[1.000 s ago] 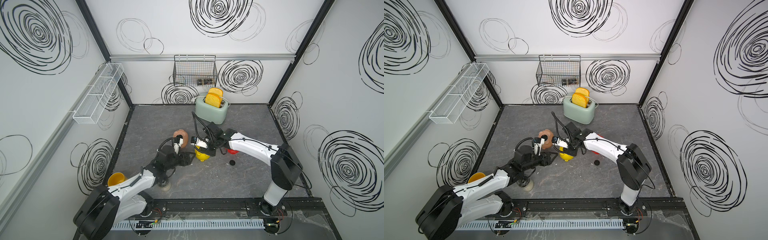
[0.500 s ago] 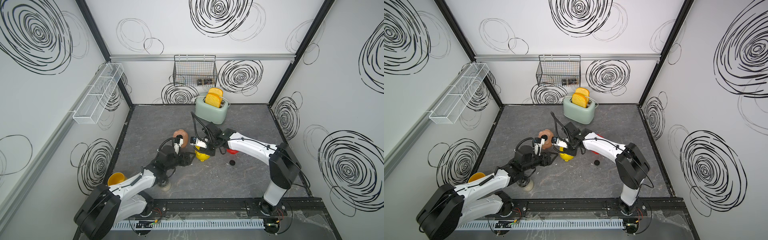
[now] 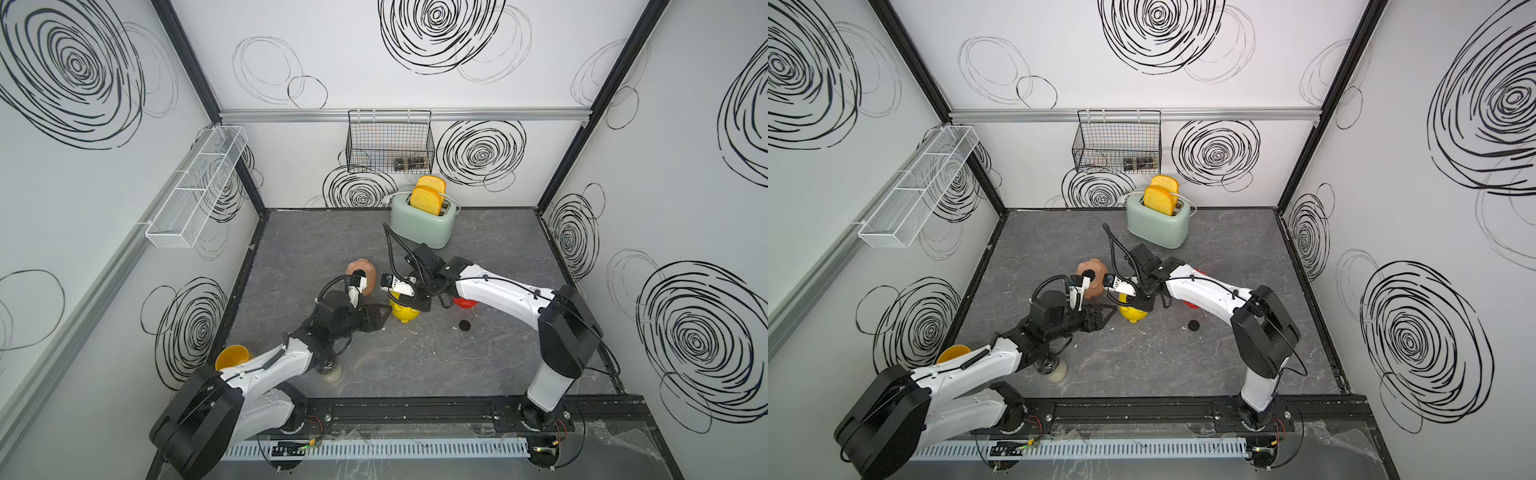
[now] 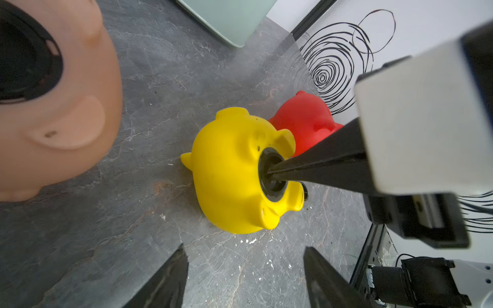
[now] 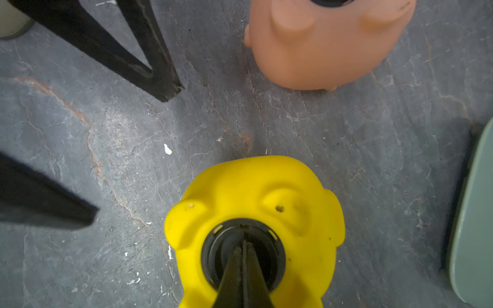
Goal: Close piggy banks
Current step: Insert the knob into the piggy bank, then screw the knob on the piggy bank.
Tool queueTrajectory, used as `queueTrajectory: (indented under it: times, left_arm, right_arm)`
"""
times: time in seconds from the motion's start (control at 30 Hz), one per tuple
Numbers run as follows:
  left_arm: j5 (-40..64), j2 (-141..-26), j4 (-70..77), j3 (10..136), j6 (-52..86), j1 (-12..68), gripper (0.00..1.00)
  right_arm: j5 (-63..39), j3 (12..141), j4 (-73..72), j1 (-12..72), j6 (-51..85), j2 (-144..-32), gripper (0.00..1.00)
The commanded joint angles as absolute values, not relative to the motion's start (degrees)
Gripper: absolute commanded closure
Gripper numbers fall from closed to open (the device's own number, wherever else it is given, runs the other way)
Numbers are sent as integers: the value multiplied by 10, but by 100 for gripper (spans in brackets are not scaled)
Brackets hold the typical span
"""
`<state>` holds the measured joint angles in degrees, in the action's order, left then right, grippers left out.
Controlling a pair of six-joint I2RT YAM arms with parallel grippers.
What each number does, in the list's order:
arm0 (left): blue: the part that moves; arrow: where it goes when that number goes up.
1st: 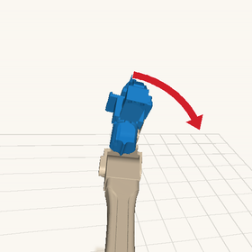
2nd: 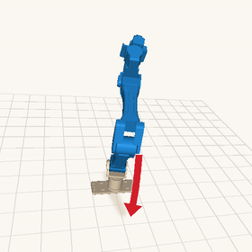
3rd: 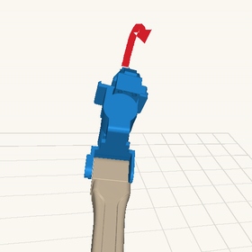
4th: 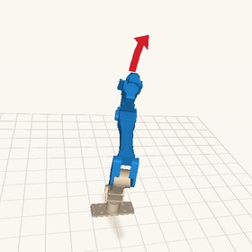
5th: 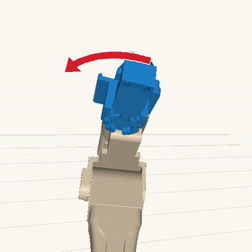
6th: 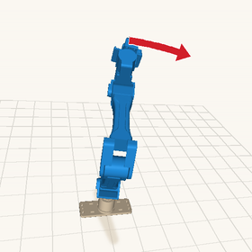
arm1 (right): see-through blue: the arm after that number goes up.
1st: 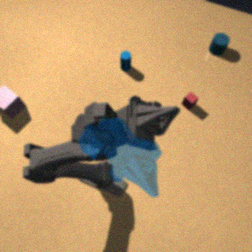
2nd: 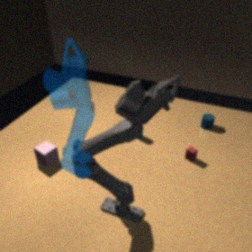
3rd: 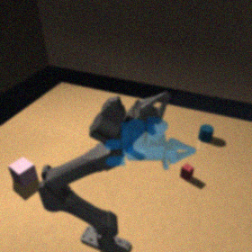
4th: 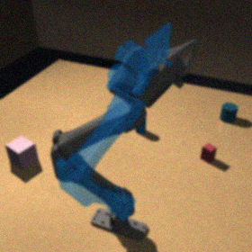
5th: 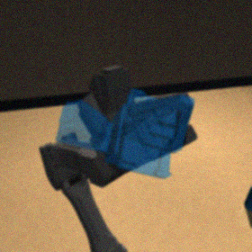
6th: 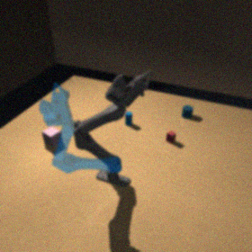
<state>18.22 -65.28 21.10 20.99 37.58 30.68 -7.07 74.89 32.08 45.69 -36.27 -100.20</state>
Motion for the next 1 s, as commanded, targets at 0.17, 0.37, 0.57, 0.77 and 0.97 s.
queueTrajectory:
  times: [0.17,0.37,0.57,0.77,0.97]
  left_arm:
    - [191,-663,243,208,381,302,28]
    - [194,-666,238,220,384,301,27]
    - [204,-673,237,235,393,290,25]
    - [207,-679,233,247,393,281,25]
    - [216,-690,247,248,402,279,25]
  right_arm:
    - [-56,721,330,448,-377,-1021,100]
    - [-50,714,336,446,-381,-1015,100]
    - [-46,703,328,446,-385,-1005,100]
    - [-24,701,328,444,-376,-1004,100]
    - [-46,690,321,445,-383,-994,100]
